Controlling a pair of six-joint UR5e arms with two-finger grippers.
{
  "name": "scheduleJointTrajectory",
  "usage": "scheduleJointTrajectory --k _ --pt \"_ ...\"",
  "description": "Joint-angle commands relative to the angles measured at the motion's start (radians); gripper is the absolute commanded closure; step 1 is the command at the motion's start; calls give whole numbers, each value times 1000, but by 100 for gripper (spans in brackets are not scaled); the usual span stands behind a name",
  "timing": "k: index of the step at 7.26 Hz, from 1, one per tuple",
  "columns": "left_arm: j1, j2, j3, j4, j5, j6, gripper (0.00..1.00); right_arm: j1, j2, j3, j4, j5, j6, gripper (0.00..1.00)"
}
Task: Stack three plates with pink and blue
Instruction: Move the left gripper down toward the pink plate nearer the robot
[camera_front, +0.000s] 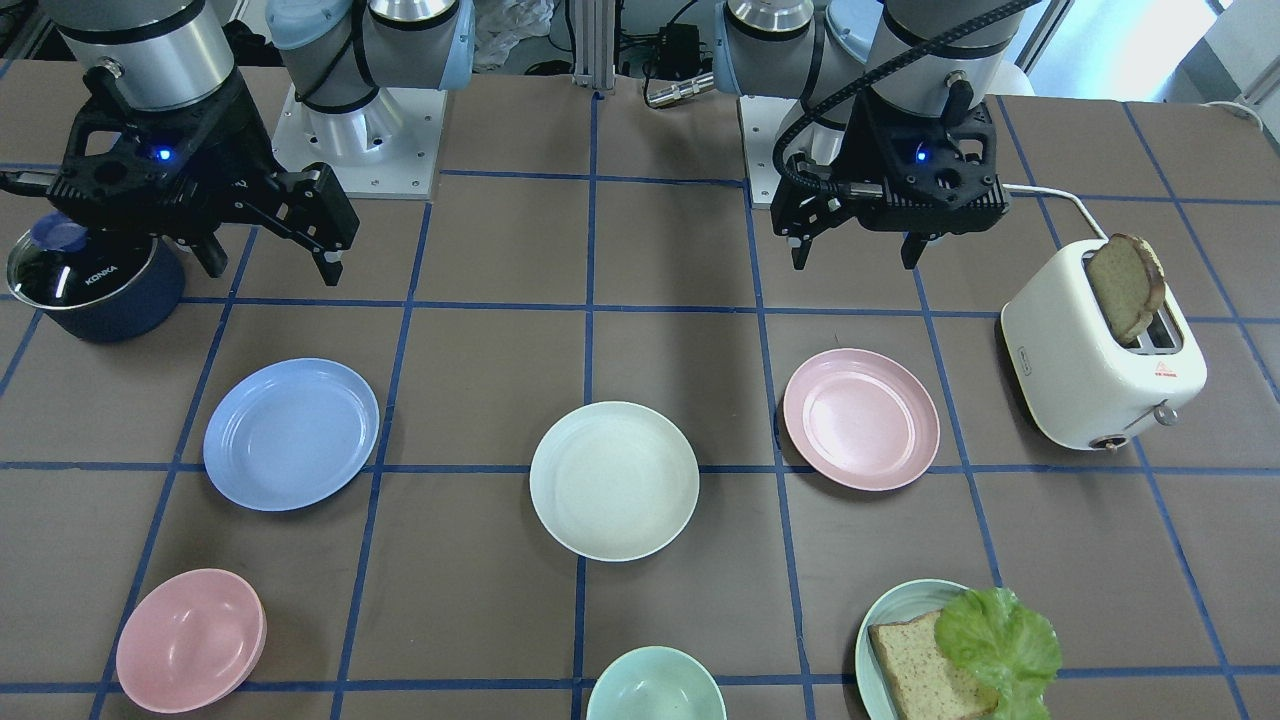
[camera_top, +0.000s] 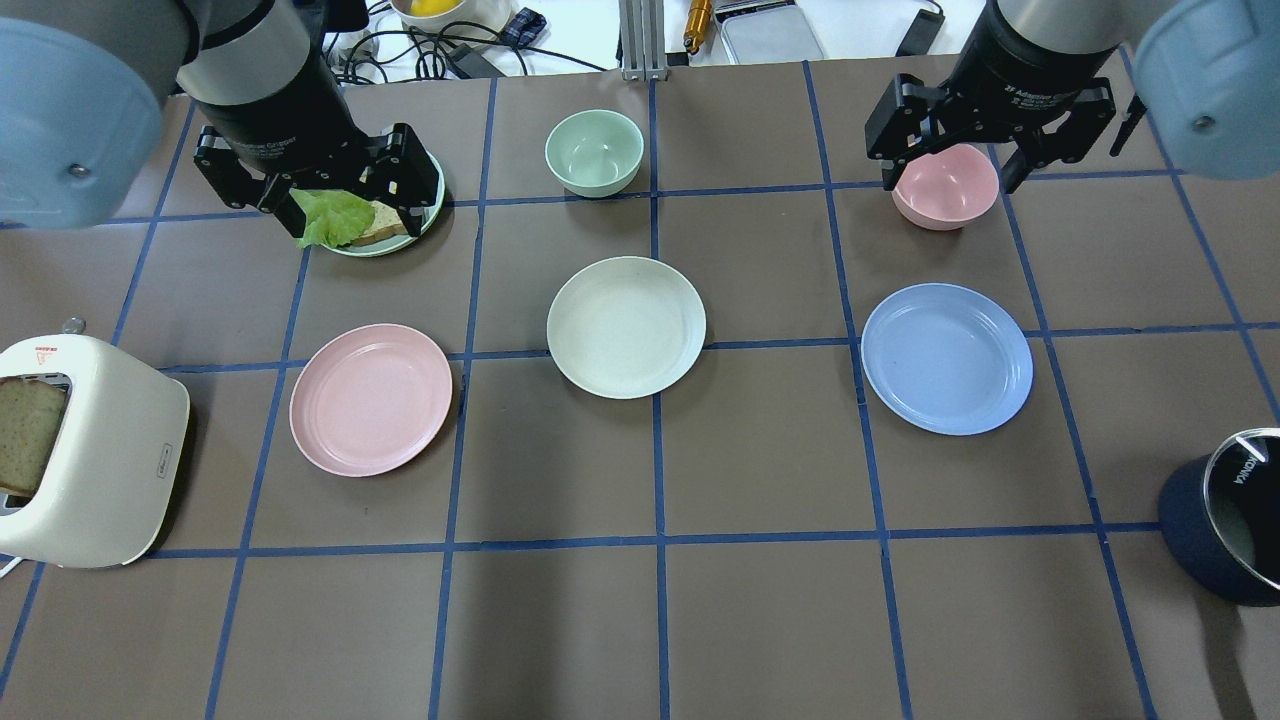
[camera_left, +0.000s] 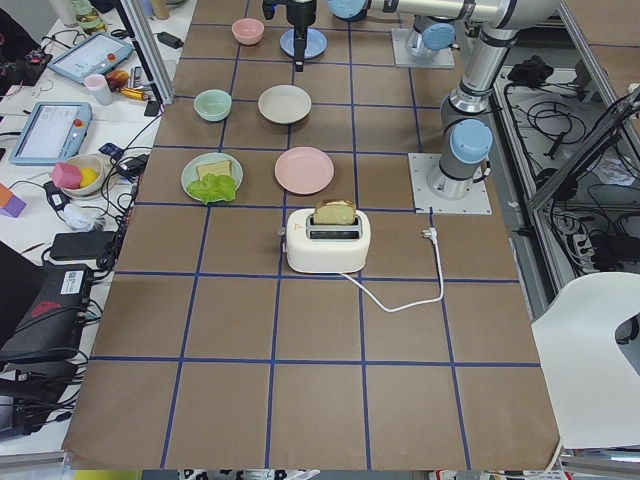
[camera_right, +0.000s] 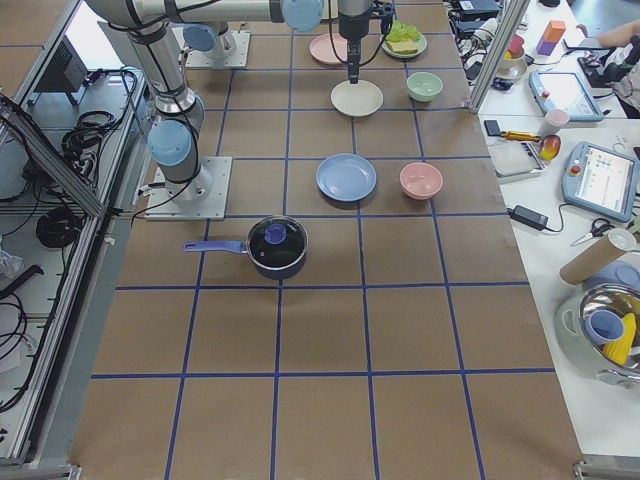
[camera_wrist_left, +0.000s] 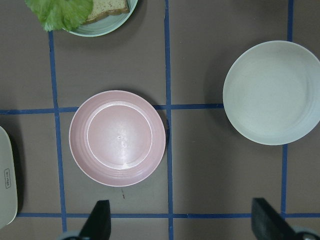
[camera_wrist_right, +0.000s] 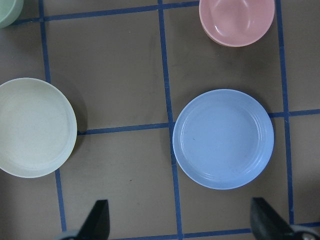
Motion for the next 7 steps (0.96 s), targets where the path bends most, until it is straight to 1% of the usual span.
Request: scheduleJointTrajectory --k 1,4,7 --pt "1 1 0 0 0 0 0 0 2 -3 2 -3 33 0" --pt "1 -1 -1 0 -3 0 0 0 2 -3 2 0 33 0" --pt "2 -33 -21 0 -12 -3 0 -1 4 8 4 8 31 0"
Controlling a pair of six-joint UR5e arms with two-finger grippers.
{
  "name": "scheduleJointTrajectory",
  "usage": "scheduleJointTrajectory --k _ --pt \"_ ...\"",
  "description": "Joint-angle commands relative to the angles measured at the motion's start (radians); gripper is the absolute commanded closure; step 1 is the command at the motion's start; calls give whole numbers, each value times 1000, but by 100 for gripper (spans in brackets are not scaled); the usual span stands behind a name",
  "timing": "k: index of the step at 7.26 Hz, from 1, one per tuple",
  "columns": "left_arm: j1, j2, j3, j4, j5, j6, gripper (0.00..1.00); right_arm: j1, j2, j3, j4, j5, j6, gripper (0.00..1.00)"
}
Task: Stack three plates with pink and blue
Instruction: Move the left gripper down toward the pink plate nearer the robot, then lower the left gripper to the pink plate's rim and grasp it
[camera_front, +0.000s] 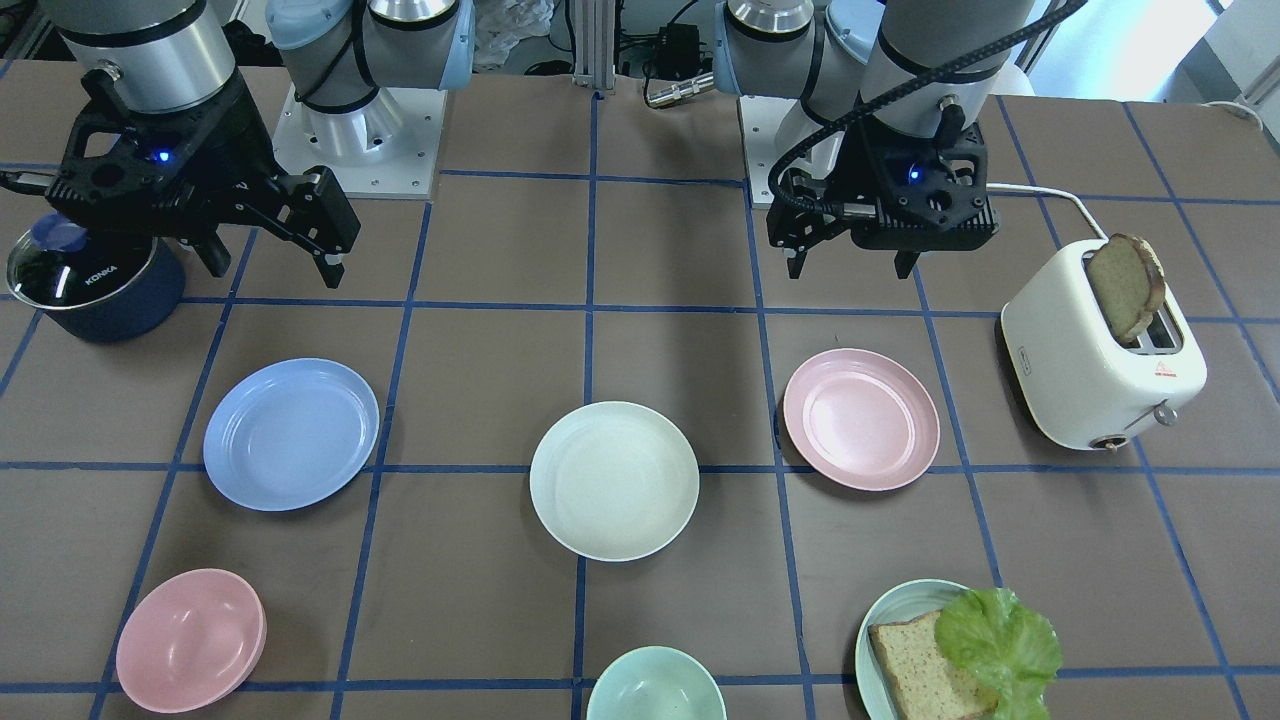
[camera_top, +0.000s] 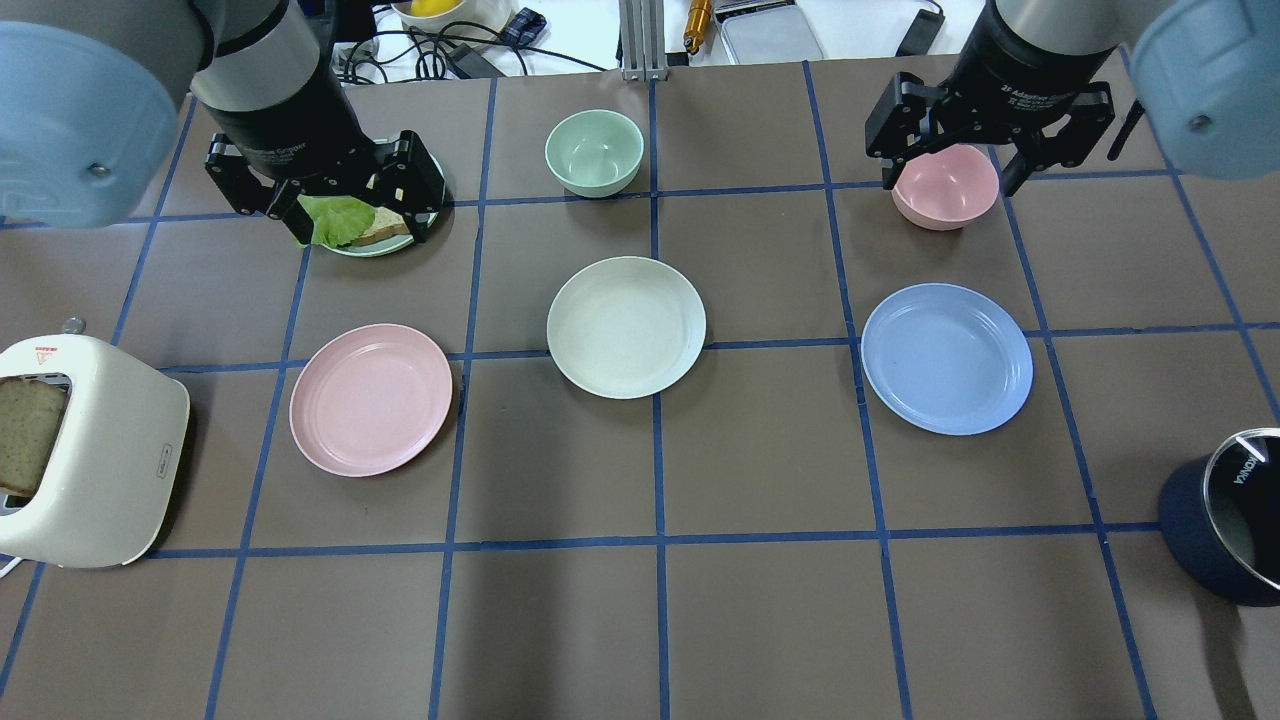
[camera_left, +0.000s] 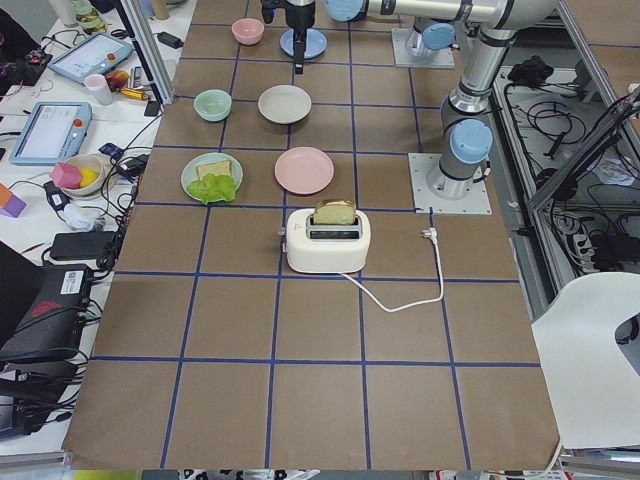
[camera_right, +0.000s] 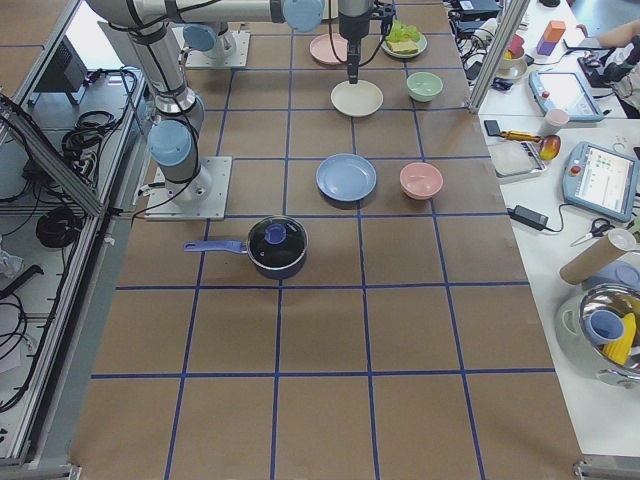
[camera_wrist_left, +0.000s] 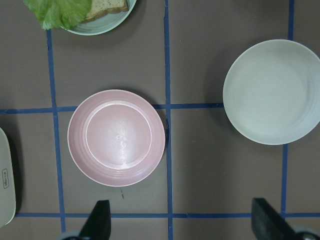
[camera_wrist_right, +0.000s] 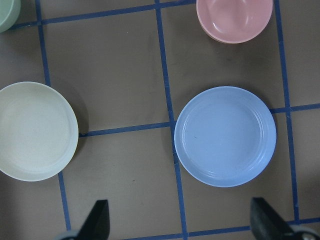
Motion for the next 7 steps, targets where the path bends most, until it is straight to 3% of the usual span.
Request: scheduleJointTrajectory --k 1,6,7 --pt "1 -24 -18 11 -8 -4 0 0 3 8 -3 7 1 0" --pt "4 -44 -318 368 -11 2 1 -6 3 13 -4 -8 1 0" --pt "6 -58 -335 389 -11 2 1 -6 3 13 -4 -6 1 0"
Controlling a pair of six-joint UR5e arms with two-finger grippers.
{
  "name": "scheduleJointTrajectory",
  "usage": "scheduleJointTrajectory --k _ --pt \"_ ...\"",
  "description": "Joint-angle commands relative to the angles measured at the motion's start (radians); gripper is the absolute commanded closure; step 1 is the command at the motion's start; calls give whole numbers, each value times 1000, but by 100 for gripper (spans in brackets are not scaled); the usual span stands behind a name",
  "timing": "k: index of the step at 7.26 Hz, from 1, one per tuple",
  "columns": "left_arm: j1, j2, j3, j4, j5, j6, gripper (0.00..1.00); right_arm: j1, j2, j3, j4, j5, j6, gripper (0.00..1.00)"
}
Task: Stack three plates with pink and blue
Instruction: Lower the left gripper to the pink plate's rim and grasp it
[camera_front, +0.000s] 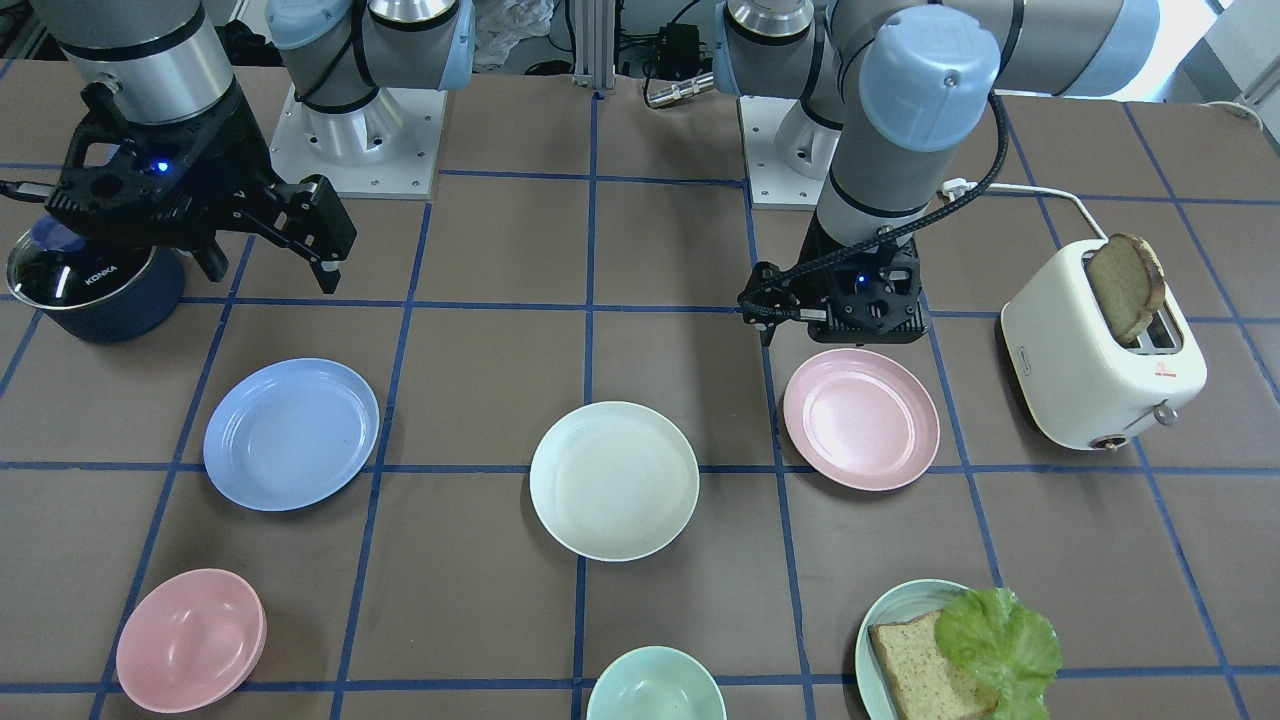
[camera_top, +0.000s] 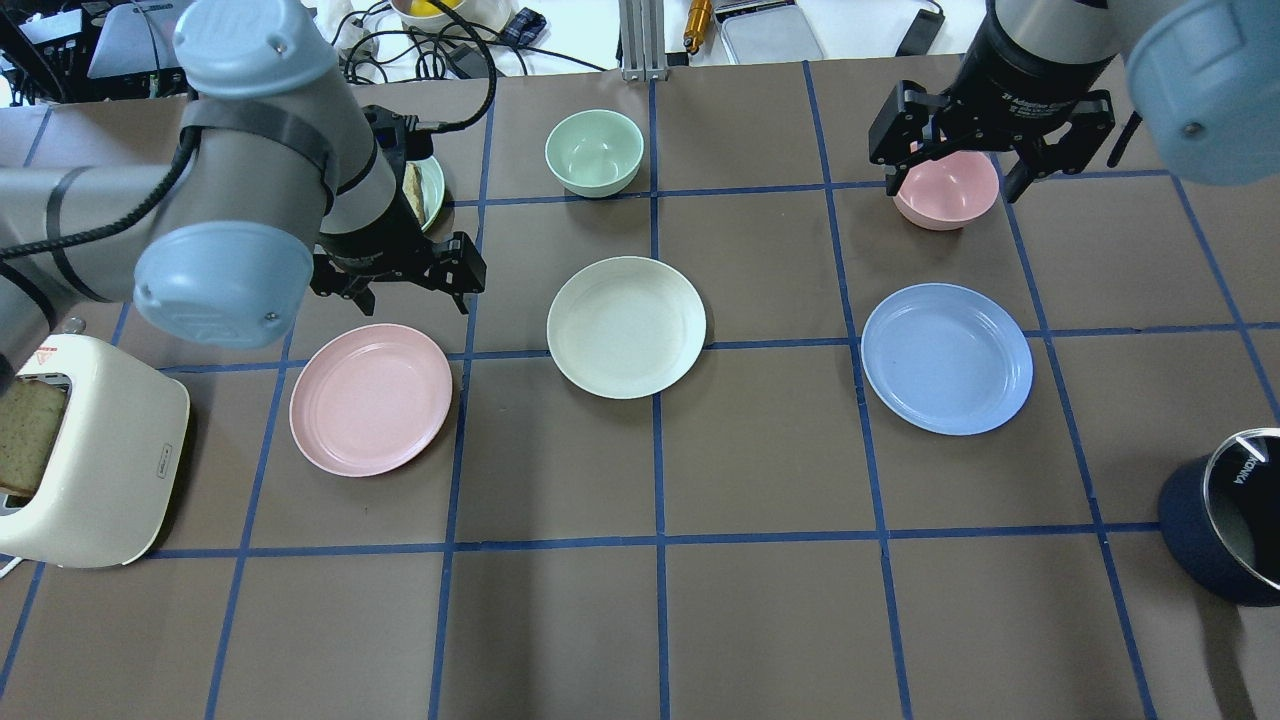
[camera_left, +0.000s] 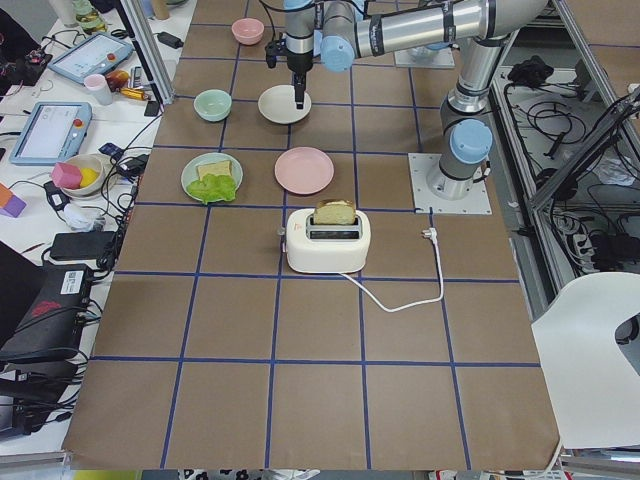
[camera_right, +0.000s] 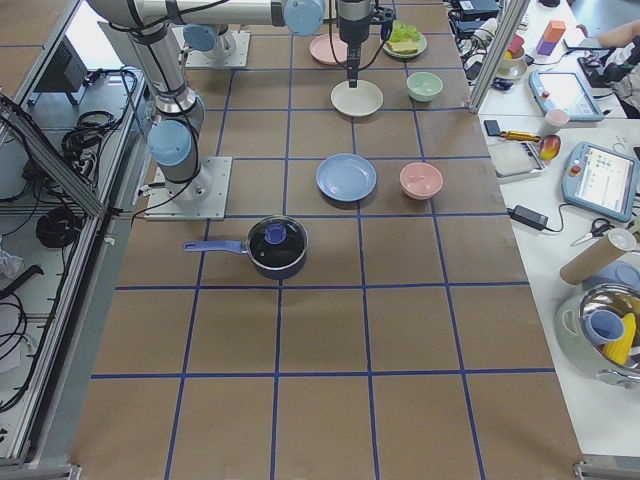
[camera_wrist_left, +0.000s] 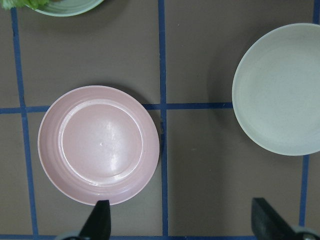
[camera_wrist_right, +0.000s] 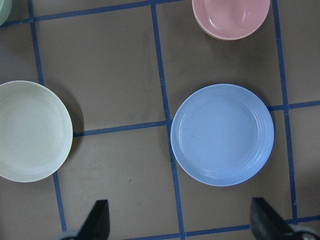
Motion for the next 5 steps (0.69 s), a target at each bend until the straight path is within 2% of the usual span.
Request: scheduleJointTrajectory --k 1,4,5 --pt "3 -38 -41 52 3 1 1 0 0 1 3 1 2 0" --pt "73 -89 -72 75 0 1 2 -1 2 1 1 3 0 0" --pt "75 -109 -108 158 0 1 2 -1 2 2 1 3 2 0"
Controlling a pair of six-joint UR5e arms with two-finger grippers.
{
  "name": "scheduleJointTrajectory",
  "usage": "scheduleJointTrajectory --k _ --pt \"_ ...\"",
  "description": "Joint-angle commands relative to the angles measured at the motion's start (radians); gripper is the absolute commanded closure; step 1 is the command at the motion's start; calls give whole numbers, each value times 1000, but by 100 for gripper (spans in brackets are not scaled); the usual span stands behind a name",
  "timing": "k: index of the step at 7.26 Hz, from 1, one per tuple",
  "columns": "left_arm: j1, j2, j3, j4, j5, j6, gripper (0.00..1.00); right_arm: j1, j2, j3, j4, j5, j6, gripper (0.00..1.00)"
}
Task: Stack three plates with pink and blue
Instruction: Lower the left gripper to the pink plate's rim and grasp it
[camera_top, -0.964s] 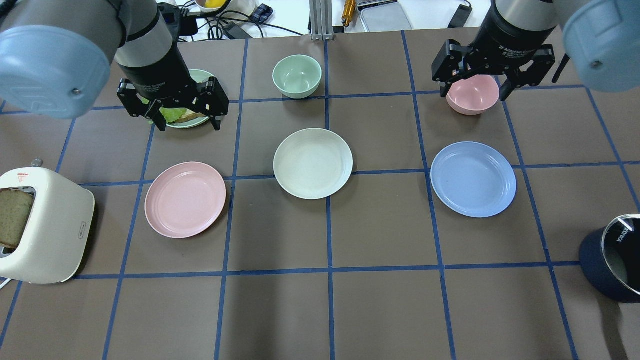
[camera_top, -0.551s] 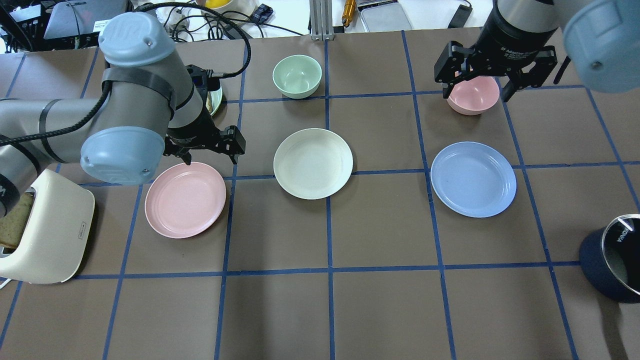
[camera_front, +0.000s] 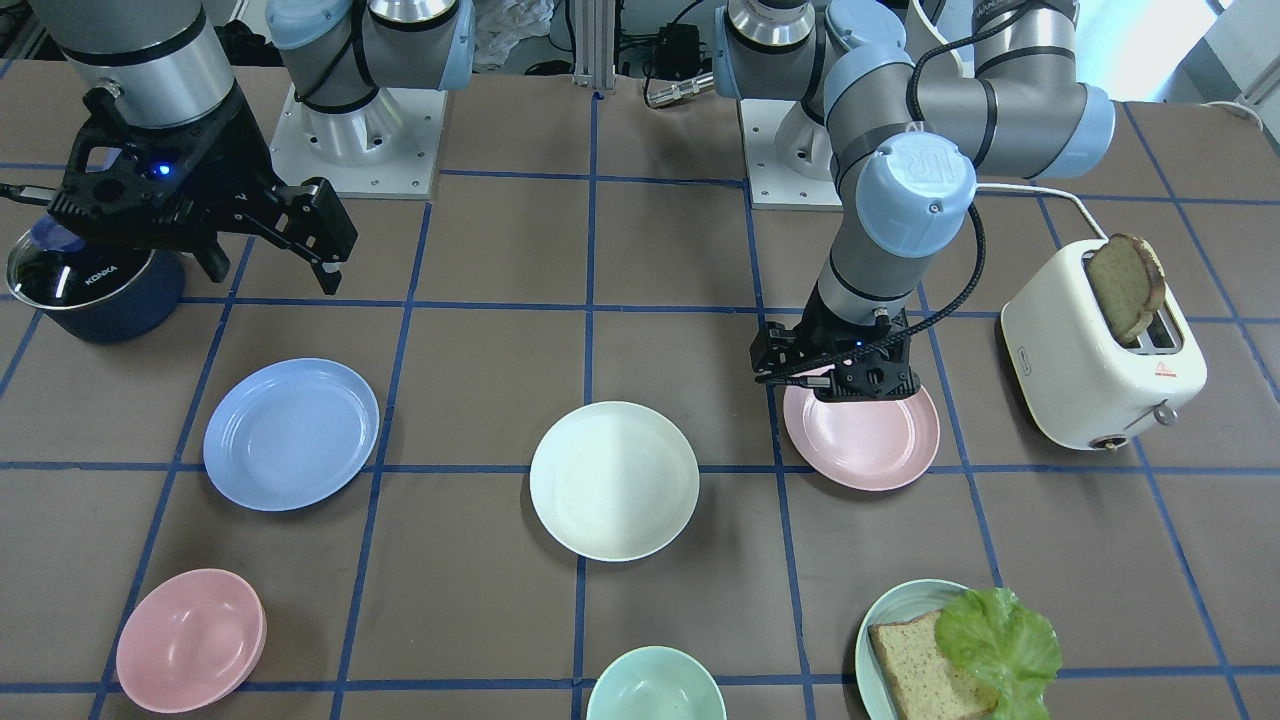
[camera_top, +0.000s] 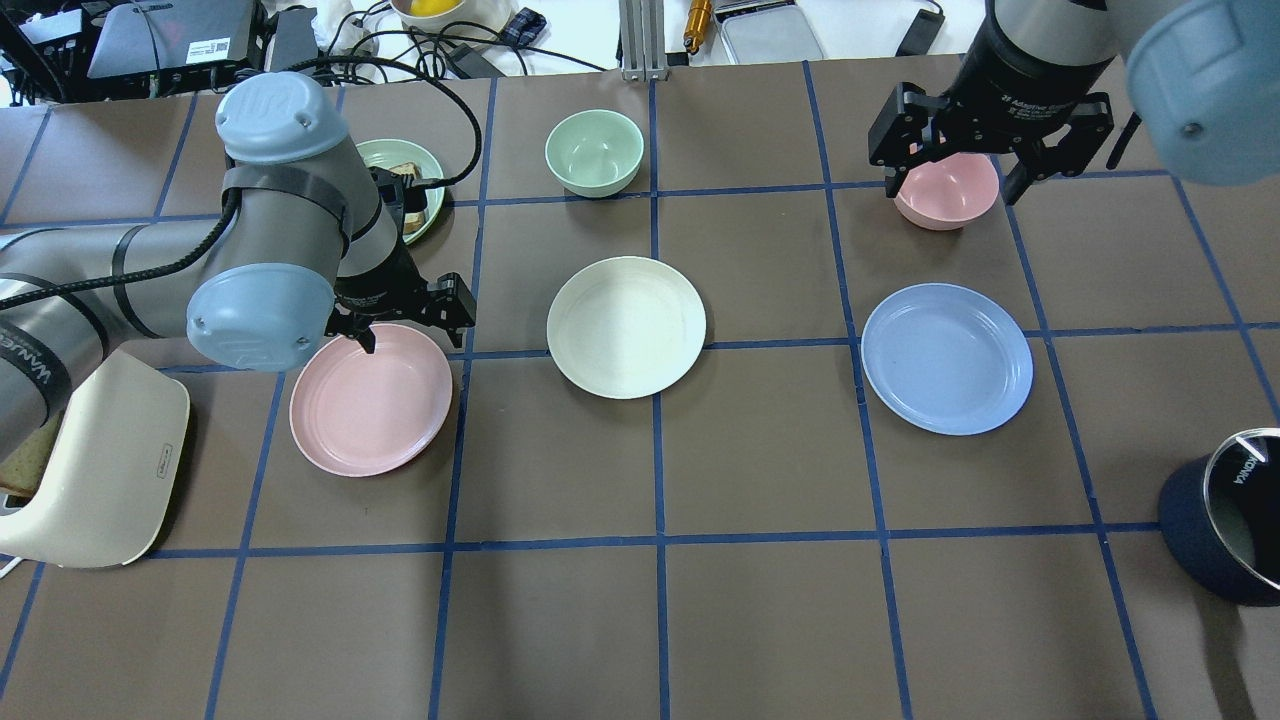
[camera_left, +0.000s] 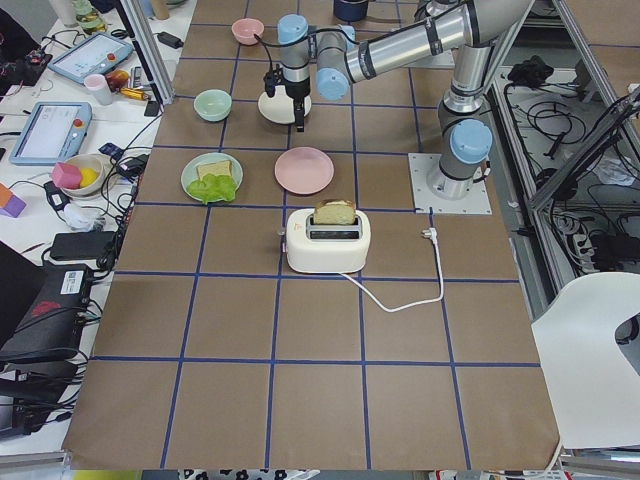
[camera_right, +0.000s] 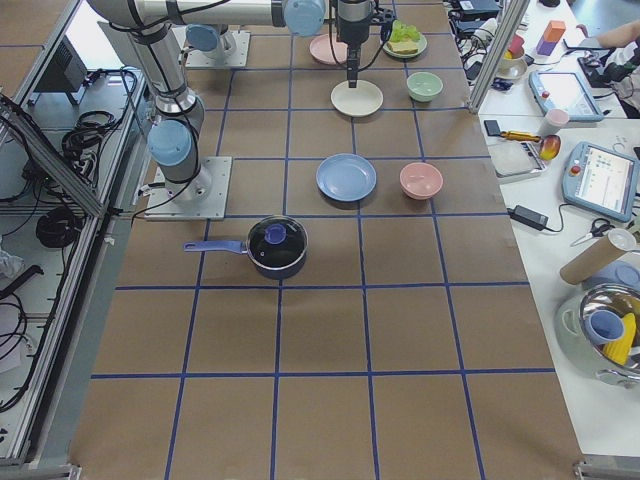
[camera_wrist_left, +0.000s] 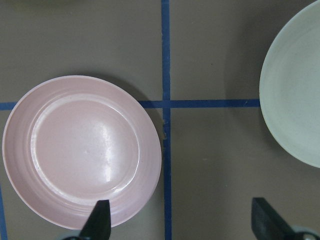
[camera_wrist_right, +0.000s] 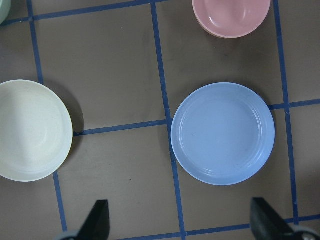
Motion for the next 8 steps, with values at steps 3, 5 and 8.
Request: scheduleJointTrajectory --k 3,5,8 --pt "8 -68 -54 113 0 -15 2 0 0 1 1 -1 1 0" --pt "8 -99 -55 132 2 -15 5 0 0 4 0 -1 1 0" --pt "-4 -113 -69 133 2 -47 22 -2 0 19 -9 0 1 0"
